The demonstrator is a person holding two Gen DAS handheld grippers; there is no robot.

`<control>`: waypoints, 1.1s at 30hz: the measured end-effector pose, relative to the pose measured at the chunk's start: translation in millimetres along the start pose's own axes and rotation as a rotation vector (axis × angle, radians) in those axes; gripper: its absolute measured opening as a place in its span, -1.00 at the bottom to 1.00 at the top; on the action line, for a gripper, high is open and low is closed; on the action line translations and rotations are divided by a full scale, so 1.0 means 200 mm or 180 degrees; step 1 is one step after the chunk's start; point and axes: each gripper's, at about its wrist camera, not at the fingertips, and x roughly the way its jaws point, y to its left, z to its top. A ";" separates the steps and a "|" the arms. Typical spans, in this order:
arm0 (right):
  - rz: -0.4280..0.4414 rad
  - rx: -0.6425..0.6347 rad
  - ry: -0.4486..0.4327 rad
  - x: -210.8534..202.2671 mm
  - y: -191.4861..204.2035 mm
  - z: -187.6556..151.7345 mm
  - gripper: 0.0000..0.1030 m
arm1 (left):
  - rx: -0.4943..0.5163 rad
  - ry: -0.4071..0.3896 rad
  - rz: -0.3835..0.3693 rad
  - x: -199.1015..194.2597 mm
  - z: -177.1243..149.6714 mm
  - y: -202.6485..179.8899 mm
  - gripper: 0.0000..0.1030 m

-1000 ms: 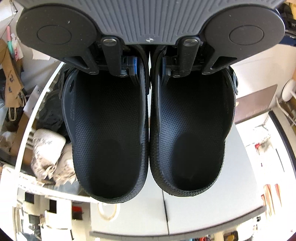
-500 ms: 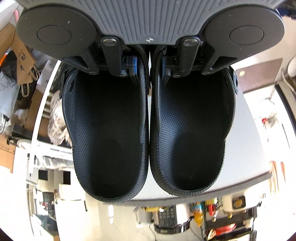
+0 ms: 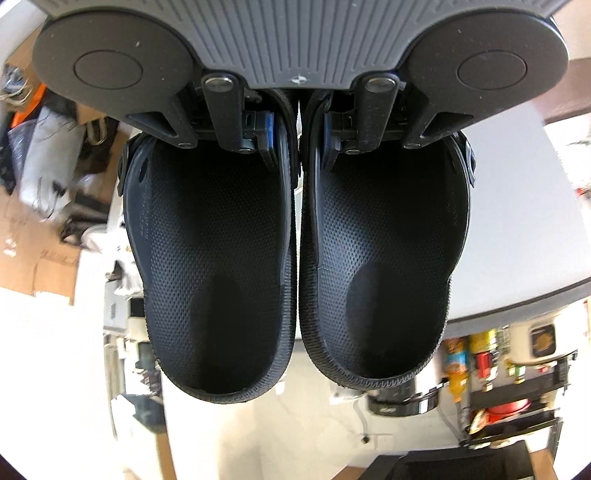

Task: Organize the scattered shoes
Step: 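Carry the black clogs with the right gripper toward the shoe rack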

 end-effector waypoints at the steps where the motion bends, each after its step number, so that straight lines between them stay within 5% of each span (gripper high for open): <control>1: -0.0045 0.0012 -0.0022 0.04 -0.02 0.03 -0.51 | -0.0009 -0.0006 0.0011 0.00 0.00 0.00 0.77; 19: -0.0687 0.0285 0.0235 0.57 -0.27 0.45 -0.51 | -0.0177 0.0036 0.0067 0.05 0.05 0.03 0.76; 33: -0.0896 0.0907 0.1103 1.07 -0.48 0.71 -0.50 | -0.0263 0.0156 0.0101 0.15 0.08 0.10 0.77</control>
